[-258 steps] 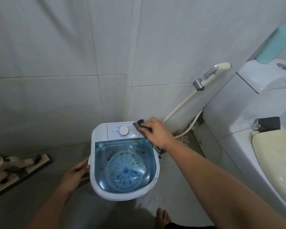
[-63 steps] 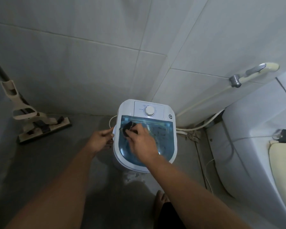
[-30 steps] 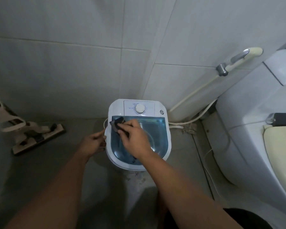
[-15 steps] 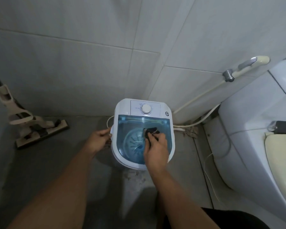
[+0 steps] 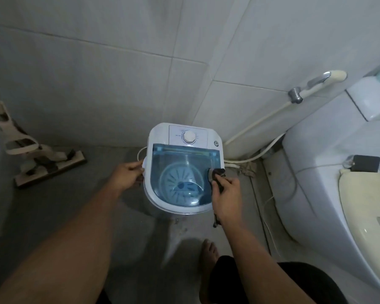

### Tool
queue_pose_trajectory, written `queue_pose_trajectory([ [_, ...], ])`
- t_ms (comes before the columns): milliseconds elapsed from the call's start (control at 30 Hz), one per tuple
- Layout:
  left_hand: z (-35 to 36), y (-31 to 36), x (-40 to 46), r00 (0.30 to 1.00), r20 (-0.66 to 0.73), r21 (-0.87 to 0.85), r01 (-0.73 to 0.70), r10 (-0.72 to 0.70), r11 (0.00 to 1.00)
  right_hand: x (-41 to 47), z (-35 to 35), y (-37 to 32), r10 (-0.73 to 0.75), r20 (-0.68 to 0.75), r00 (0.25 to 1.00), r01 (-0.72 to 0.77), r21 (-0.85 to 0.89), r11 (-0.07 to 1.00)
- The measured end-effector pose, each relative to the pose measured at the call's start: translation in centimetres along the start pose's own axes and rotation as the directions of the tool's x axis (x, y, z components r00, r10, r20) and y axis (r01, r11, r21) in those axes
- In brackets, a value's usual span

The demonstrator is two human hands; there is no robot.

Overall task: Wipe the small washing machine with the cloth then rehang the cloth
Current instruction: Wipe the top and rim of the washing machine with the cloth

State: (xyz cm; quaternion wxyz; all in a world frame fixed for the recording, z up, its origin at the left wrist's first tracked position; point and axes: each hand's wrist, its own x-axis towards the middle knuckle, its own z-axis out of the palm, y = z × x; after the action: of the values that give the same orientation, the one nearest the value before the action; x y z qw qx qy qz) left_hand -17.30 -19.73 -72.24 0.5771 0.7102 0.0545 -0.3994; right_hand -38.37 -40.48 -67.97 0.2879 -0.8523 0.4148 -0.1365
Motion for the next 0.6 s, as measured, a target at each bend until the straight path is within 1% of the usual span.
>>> queue_pose_trajectory([
  [100,0.1,0.4,-0.1,1.0,-0.017,0.011,-0.004,0.004,1.0,-3.2,1.5,1.0,-0.126,-0.039,0.991,0.126,-0.018,0.992],
  [167,0.1,0.5,-0.3,1.0,-0.023,0.026,0.0,0.001,1.0,-4.9,3.1,0.2,-0.165,-0.034,0.986,0.164,-0.039,0.986],
  [233,0.2,0.6,-0.5,1.0,-0.031,0.042,0.0,0.001,0.999,-6.1,4.5,-1.5,-0.213,0.002,0.977,0.213,-0.029,0.977],
  [333,0.3,0.7,-0.5,0.999,-0.04,0.063,-0.005,0.008,0.998,-7.8,6.8,-5.1,-0.316,0.111,0.942,0.322,-0.043,0.946],
  [433,0.4,0.8,-0.6,0.999,-0.045,0.08,-0.004,0.008,0.997,-7.2,7.8,-7.4,-0.328,0.166,0.93,0.338,-0.039,0.94],
  [500,0.5,1.0,-0.7,0.999,-0.047,0.078,-0.003,0.007,0.997,-5.9,6.8,-7.0,-0.363,0.237,0.901,0.361,0.053,0.931],
  [533,0.5,1.1,-0.7,0.999,-0.046,0.077,-0.001,0.004,0.997,-5.2,5.8,-6.3,-0.386,0.247,0.889,0.375,0.093,0.922],
  [567,0.6,1.1,-0.7,0.999,-0.045,0.071,0.001,0.002,0.997,-4.5,4.6,-5.4,-0.397,0.216,0.892,0.381,0.115,0.917],
  [600,0.6,0.9,-0.6,0.999,-0.046,0.064,0.004,-0.001,0.998,-3.7,3.4,-4.2,-0.37,0.151,0.917,0.353,0.127,0.927],
])
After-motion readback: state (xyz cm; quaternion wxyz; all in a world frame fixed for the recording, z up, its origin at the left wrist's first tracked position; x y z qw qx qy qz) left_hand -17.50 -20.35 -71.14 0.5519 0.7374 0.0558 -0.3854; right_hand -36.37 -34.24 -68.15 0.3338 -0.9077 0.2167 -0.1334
